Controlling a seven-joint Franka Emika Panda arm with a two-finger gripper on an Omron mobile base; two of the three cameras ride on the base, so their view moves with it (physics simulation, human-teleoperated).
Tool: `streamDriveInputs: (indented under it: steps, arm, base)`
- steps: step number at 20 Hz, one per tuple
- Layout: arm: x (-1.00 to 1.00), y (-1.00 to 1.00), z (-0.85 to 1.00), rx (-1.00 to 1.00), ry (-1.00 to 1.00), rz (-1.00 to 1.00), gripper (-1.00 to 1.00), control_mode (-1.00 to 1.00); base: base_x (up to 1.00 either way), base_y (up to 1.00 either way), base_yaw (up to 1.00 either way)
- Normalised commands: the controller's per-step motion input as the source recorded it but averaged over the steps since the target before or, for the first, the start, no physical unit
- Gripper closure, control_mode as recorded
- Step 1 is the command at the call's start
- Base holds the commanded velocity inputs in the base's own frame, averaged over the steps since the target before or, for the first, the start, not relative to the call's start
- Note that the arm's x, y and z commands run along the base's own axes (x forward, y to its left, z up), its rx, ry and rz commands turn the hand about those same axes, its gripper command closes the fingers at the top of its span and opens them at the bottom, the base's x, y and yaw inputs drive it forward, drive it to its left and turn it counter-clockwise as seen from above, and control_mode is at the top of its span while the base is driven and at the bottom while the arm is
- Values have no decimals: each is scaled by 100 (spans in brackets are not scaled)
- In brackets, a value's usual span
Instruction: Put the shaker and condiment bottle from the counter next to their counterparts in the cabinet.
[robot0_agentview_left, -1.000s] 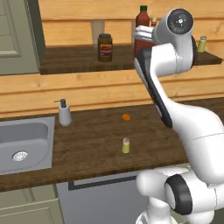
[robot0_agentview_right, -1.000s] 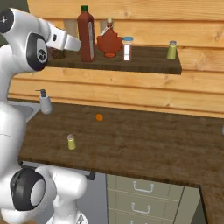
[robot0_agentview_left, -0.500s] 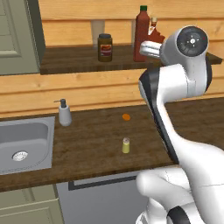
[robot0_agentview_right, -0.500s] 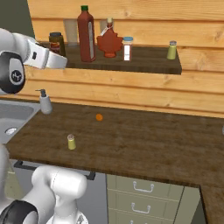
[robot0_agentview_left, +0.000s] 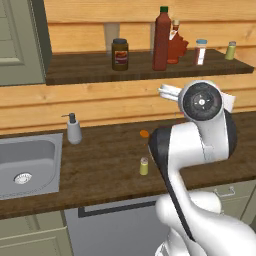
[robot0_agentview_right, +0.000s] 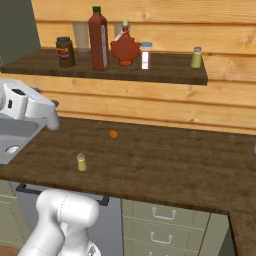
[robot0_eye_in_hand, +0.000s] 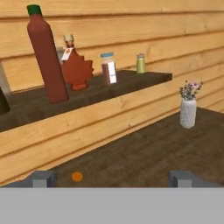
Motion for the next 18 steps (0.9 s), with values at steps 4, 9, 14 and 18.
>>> streamDriveInputs:
  steps: [4, 9, 14, 18]
  arm:
    - [-14, 17, -45, -5, 2, -3, -100, -100]
    - [-15, 14, -62, -4, 0, -8, -100, -100]
    - [-13, 38, -74, -9, 0, -14, -100, -100]
    - [-1, 24, -60, -5, 0, -12, -100, -100]
  base:
    - [0, 0, 0]
    - [0, 0, 0]
    - [0, 0, 0]
    - [0, 0, 0]
